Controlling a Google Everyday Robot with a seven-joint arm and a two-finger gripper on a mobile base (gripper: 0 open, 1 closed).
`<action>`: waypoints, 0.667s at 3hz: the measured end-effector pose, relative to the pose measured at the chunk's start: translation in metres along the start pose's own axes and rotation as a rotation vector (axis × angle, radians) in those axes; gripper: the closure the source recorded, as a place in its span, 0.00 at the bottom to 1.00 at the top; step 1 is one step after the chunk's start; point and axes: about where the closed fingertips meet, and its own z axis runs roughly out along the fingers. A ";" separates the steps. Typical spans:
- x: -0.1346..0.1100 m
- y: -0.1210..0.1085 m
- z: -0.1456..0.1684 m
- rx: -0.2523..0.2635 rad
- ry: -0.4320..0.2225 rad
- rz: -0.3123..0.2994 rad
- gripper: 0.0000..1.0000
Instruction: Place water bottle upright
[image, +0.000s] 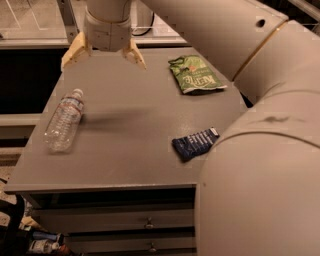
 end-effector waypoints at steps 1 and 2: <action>0.001 0.028 0.012 -0.018 0.023 -0.021 0.00; 0.015 0.052 0.021 -0.047 0.061 -0.038 0.00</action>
Offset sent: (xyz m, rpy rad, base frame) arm -0.0522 0.0665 -0.0196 0.0243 0.1225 0.0880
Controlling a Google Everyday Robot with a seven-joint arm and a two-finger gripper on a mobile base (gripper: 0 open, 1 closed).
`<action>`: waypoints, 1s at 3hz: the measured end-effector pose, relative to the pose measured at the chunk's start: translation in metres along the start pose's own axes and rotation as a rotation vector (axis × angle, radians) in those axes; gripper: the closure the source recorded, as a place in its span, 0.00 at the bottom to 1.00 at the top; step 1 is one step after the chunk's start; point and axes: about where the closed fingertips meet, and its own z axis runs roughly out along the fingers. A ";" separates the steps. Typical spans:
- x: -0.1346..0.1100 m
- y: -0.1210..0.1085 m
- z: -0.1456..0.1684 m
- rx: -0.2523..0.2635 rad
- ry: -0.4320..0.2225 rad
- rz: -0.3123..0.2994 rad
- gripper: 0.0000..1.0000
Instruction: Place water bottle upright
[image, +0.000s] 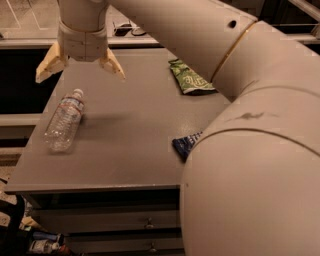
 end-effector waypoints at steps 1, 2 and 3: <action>0.000 0.000 0.000 0.000 0.000 0.000 0.00; -0.008 0.004 0.008 0.031 0.028 0.055 0.00; -0.016 0.013 0.020 0.083 0.059 0.163 0.00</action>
Offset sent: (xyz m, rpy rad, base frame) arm 0.0170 0.0201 -0.0147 -0.1229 0.1211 -0.1719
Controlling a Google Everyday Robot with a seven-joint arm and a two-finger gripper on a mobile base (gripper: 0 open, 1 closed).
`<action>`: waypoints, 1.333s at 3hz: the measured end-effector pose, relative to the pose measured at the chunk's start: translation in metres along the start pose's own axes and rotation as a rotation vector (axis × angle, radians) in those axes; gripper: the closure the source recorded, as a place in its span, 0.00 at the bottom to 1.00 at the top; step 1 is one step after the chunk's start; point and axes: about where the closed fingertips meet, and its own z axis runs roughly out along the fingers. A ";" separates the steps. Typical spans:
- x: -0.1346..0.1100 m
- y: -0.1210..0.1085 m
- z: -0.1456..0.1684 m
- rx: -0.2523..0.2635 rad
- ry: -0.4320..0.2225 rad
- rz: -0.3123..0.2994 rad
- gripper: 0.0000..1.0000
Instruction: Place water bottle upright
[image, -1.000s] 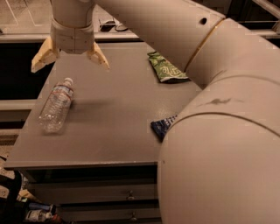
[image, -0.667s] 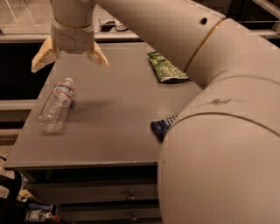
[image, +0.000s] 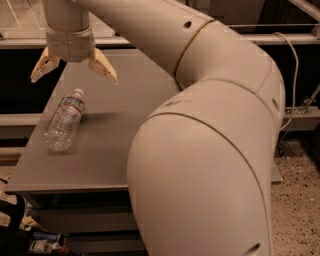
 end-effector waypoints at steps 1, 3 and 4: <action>0.005 0.005 0.006 0.016 0.011 0.051 0.00; 0.035 0.010 0.035 -0.013 0.067 0.083 0.00; 0.030 0.019 0.051 -0.033 0.079 0.046 0.00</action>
Offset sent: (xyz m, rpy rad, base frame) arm -0.0549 -0.0053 -0.0300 -0.0514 0.1020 -0.1141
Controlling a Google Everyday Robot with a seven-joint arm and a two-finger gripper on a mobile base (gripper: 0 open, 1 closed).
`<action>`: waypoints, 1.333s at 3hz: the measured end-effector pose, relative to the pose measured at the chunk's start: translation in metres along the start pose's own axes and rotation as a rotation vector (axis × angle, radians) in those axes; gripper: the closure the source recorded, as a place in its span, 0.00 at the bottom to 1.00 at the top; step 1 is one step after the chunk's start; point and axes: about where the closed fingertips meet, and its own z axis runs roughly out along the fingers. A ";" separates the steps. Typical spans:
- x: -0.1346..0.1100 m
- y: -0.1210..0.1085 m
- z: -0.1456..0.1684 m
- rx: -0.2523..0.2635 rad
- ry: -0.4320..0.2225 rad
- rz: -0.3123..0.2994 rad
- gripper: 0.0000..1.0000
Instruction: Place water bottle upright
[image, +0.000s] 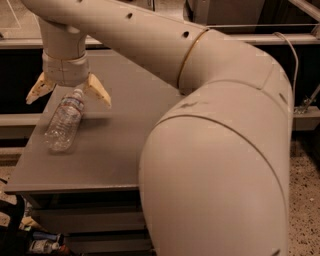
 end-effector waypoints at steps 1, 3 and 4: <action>-0.010 0.006 0.006 -0.010 -0.022 -0.032 0.00; -0.017 0.015 0.023 -0.001 -0.047 -0.061 0.00; -0.016 0.018 0.030 -0.001 -0.050 -0.065 0.14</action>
Offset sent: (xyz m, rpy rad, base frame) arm 0.0156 0.0186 -0.0101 -0.0009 -0.0629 0.0591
